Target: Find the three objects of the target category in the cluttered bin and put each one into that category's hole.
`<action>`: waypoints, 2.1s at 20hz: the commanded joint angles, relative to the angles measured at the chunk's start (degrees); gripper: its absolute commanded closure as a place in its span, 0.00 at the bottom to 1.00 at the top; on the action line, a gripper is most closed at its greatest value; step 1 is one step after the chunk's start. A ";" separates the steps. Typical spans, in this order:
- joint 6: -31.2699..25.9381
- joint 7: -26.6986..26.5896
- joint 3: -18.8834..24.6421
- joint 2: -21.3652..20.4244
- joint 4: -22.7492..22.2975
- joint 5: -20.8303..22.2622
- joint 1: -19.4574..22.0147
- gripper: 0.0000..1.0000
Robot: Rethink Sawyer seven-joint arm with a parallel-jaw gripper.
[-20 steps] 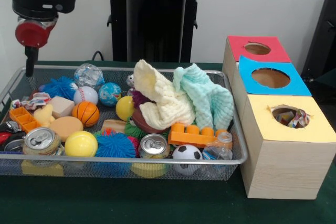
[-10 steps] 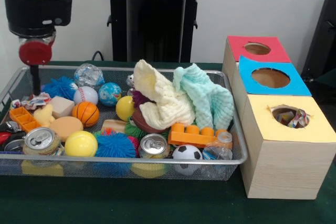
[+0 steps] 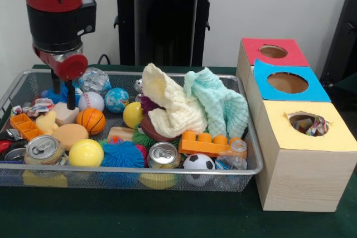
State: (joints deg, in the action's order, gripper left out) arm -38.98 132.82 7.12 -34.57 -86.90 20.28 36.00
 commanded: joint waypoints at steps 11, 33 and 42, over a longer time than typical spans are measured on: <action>-1.84 -10.96 5.57 -0.19 0.62 3.28 2.56 0.00; 1.87 -9.99 6.37 5.19 4.28 5.22 4.59 0.00; 5.98 -8.46 6.21 9.64 5.58 5.94 4.48 0.00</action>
State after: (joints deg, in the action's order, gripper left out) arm -37.79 132.18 9.22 -30.11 -82.91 21.38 40.35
